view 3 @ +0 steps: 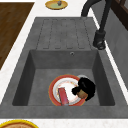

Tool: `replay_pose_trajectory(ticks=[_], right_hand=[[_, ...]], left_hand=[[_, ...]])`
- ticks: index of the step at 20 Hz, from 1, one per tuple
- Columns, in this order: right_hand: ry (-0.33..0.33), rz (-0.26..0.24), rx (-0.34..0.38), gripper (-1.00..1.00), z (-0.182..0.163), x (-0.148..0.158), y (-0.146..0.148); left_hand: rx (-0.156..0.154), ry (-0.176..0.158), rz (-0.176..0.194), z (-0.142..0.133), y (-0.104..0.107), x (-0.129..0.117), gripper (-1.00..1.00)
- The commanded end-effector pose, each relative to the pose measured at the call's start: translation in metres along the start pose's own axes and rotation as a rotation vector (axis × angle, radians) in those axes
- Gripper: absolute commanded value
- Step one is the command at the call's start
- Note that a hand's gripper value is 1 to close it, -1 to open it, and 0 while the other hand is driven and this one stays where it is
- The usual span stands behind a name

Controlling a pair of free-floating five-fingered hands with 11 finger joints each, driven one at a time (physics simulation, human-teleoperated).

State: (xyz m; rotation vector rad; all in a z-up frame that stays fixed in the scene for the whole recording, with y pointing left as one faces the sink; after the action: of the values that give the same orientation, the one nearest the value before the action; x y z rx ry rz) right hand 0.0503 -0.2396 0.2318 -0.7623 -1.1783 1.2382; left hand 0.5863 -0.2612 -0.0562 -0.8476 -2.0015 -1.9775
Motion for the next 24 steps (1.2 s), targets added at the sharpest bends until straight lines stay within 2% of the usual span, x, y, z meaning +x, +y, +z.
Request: replay_pose_trajectory(ticks=[1, 3, 8, 9, 11, 13, 16, 24], right_hand=[[0.000, 0.000, 0.000, 0.00, 0.000, 0.000, 0.000], [0.000, 0.000, 0.000, 0.00, 0.000, 0.000, 0.000], [0.000, 0.000, 0.000, 0.00, 0.000, 0.000, 0.000], [0.000, 0.000, 0.000, 0.00, 0.000, 0.000, 0.000], [0.000, 0.000, 0.000, 0.00, 0.000, 0.000, 0.000], [0.000, 0.000, 0.000, 0.00, 0.000, 0.000, 0.000], [0.000, 0.000, 0.000, 0.00, 0.000, 0.000, 0.000], [0.000, 0.000, 0.000, 0.00, 0.000, 0.000, 0.000]], left_hand=[[-0.024, -0.061, -0.062, 0.008, 0.019, 0.016, 1.00], [-0.036, -0.037, -0.057, 0.013, 0.024, 0.034, 1.00], [-0.018, -0.018, -0.045, 0.029, 0.039, 0.080, 1.00], [-0.006, -0.012, -0.025, 0.033, 0.043, 0.089, 1.00], [0.006, 0.000, -0.012, 0.039, 0.052, 0.106, 1.00], [0.018, -0.002, 0.010, 0.049, 0.060, 0.118, 1.00], [0.030, 0.016, 0.034, 0.061, 0.077, 0.131, 1.00], [0.048, 0.022, 0.048, 0.101, 0.119, 0.171, 1.00]])
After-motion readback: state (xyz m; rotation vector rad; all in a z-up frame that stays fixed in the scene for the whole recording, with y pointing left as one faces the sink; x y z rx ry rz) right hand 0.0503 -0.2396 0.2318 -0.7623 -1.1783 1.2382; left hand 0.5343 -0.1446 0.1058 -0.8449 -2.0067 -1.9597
